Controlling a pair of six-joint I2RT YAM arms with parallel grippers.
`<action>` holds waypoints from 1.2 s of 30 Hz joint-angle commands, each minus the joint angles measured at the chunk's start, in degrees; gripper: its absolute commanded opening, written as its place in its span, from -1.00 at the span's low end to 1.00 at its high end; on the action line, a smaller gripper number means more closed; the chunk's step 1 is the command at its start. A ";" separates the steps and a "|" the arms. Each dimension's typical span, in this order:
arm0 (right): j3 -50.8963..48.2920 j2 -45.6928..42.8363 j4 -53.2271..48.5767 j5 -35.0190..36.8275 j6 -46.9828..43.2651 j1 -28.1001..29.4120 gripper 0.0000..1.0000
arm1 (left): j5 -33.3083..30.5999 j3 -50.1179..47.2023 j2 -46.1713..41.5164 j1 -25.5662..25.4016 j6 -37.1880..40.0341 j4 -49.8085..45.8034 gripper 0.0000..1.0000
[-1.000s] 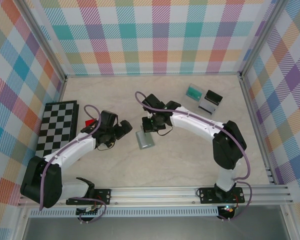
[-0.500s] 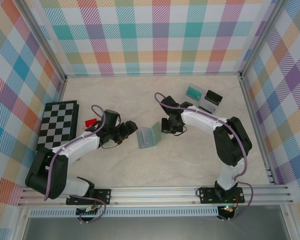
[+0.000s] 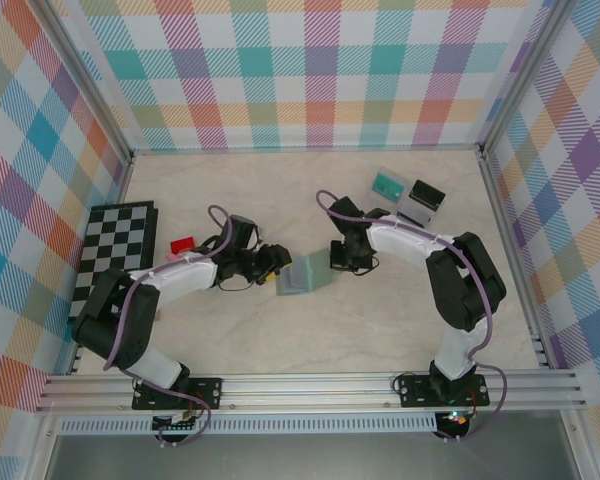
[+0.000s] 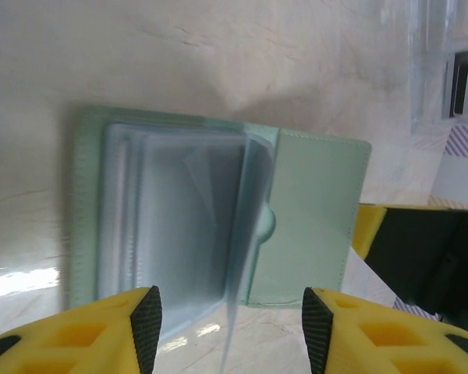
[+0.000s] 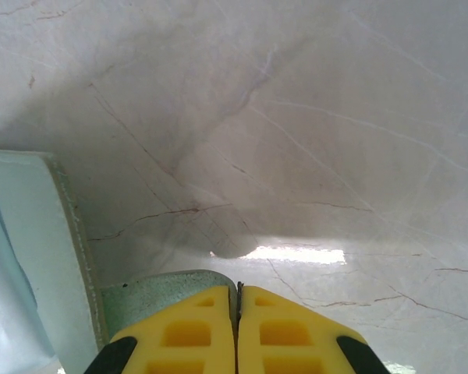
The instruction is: Take the credit cards out of the card holder
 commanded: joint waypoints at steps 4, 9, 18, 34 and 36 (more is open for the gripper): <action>-1.15 1.10 1.17 -1.63 -0.88 -0.57 -0.94 | 3.15 3.99 4.37 -2.56 0.76 2.62 0.00; -1.57 1.44 1.99 -2.69 -0.78 -0.60 -0.93 | 4.40 6.54 7.98 -4.89 -0.36 5.10 -0.03; -6.26 -1.87 7.80 -10.53 1.77 -2.94 -0.86 | 4.06 11.34 13.95 -9.23 -1.74 7.88 0.01; -11.69 -12.99 11.51 -18.82 3.25 -6.91 -0.38 | 1.06 11.25 17.86 -10.24 0.00 5.36 -0.49; -11.07 -12.03 12.24 -21.99 3.11 -6.82 -0.51 | 0.49 11.59 18.01 -10.24 -0.15 4.17 -0.60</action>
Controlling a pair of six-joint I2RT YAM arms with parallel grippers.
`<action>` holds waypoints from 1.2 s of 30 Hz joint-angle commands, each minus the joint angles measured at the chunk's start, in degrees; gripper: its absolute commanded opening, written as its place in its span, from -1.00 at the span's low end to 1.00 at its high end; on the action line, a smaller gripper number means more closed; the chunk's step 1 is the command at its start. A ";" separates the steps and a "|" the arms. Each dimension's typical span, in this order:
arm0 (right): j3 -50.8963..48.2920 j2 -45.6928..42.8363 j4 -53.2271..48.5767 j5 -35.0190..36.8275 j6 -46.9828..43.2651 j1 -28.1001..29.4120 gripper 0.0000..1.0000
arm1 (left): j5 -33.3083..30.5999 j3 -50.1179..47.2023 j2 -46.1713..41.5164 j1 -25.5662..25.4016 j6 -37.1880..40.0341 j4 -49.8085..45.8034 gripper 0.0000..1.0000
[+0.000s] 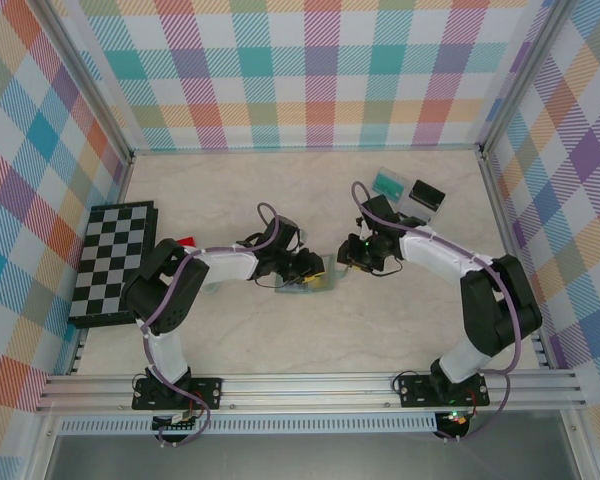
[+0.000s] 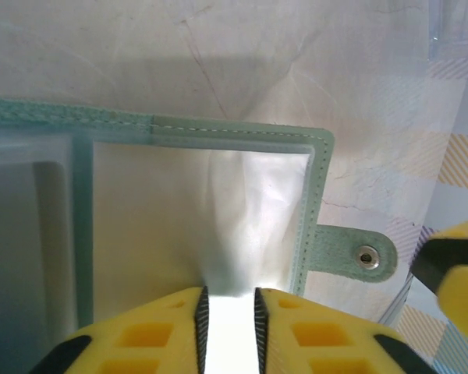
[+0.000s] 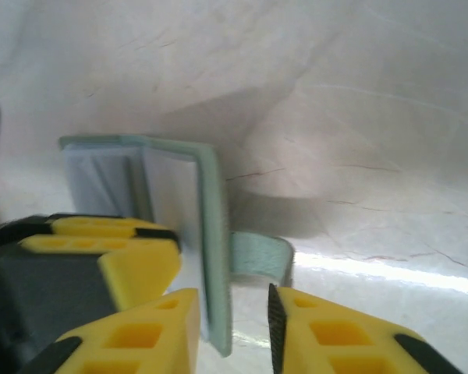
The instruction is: Take the credit cards out of the card holder
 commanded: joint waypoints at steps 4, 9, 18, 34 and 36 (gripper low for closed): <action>2.30 4.16 1.70 -9.37 -0.58 0.55 -0.72 | -1.93 1.18 1.14 -0.58 0.19 -3.99 -0.78; 3.57 8.00 2.87 -11.44 -1.92 1.77 -0.79 | -3.01 1.80 0.12 -0.61 0.36 -6.29 -0.95; 4.49 13.74 3.87 -12.19 -3.59 1.96 -0.79 | -7.05 5.13 -6.99 -0.59 -1.15 -15.26 -0.99; 8.90 18.75 0.25 -7.93 -11.40 1.96 -0.68 | -23.29 8.11 -9.92 0.64 0.50 -36.45 0.11; 8.17 18.85 1.09 -7.90 -11.12 2.01 -0.67 | -22.37 8.99 -8.41 0.71 0.88 -35.82 0.11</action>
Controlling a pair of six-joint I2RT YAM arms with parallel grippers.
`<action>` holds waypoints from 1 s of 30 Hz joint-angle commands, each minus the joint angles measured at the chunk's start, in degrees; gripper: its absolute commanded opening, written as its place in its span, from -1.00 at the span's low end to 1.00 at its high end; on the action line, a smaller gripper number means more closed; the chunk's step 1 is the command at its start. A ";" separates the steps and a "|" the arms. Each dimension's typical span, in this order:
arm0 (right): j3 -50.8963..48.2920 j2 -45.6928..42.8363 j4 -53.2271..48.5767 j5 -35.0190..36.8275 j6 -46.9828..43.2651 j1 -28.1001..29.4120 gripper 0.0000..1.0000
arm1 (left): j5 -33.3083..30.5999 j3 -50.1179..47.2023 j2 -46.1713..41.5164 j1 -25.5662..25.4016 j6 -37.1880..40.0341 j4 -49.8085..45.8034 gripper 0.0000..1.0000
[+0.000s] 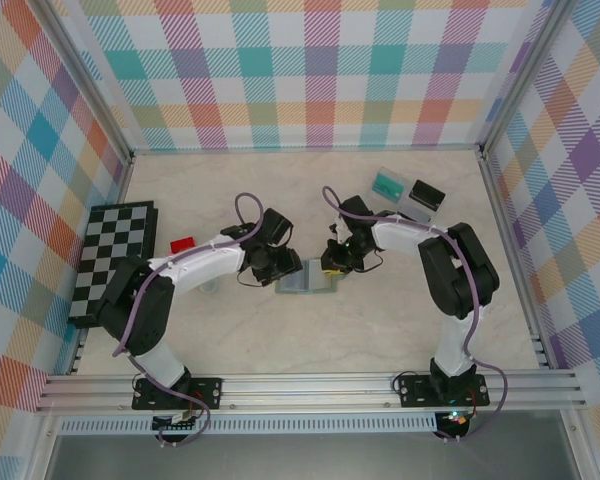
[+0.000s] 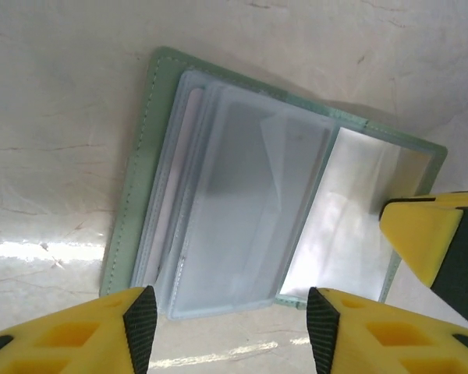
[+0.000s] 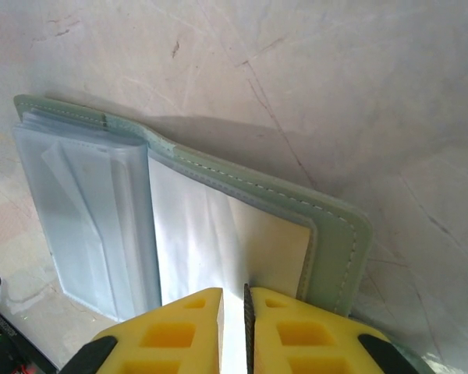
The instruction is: Take the credit cards out of the card holder
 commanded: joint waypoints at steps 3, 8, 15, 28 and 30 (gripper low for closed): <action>-1.16 1.68 1.28 -0.04 -1.34 0.17 -0.67 | 0.65 3.47 4.14 0.47 1.36 -0.60 0.04; -2.48 1.28 1.83 1.27 -1.17 0.17 -0.68 | -0.03 4.63 6.40 0.61 2.01 -0.38 -0.03; -2.14 2.54 2.07 0.64 -0.88 0.25 -0.68 | 0.83 4.10 7.22 0.74 1.47 1.35 0.04; -2.22 3.51 2.21 0.24 -0.58 0.25 -0.68 | 4.38 3.48 6.64 0.76 2.65 3.37 -0.02; -2.22 3.53 2.26 0.14 -0.55 0.25 -0.68 | 4.62 3.57 5.85 0.87 3.33 3.31 -0.07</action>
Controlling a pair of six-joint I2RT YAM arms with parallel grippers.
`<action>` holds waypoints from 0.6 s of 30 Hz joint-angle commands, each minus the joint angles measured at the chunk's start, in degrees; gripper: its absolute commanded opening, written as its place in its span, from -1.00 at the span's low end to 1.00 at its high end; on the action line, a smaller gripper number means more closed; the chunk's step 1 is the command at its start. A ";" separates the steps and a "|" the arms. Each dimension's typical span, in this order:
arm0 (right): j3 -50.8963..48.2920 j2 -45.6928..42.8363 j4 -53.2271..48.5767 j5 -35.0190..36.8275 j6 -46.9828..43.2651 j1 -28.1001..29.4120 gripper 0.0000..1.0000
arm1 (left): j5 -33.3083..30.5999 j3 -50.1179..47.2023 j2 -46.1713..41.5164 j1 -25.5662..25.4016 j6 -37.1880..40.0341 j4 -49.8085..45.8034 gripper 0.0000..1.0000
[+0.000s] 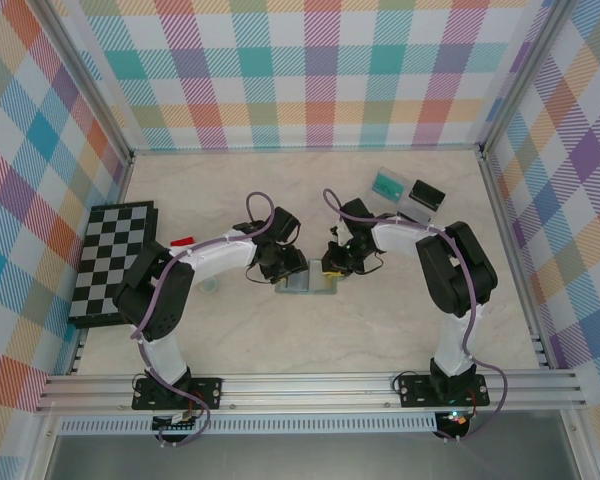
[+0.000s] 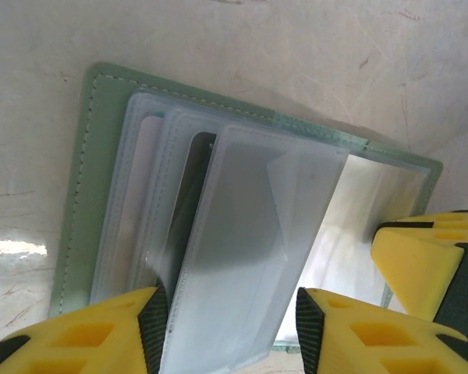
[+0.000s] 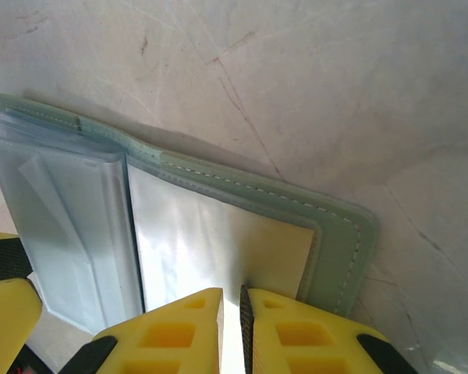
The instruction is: Take the credit cards out of the card holder
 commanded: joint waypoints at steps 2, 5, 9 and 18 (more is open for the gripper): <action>-0.87 2.51 0.36 0.75 -0.61 0.27 -0.69 | 1.85 0.70 -1.58 0.48 2.35 0.81 -0.12; -0.93 2.51 0.46 0.48 -0.55 0.27 -0.69 | 3.26 0.59 -2.66 0.45 3.21 1.77 -0.17; -0.87 2.34 0.91 -1.23 -0.20 0.27 -0.69 | 5.98 -0.18 -3.70 0.45 2.39 4.15 -0.19; -2.89 -2.94 3.33 -3.49 -0.34 0.02 -0.68 | 10.76 -3.74 -4.51 0.48 -2.98 15.08 -0.20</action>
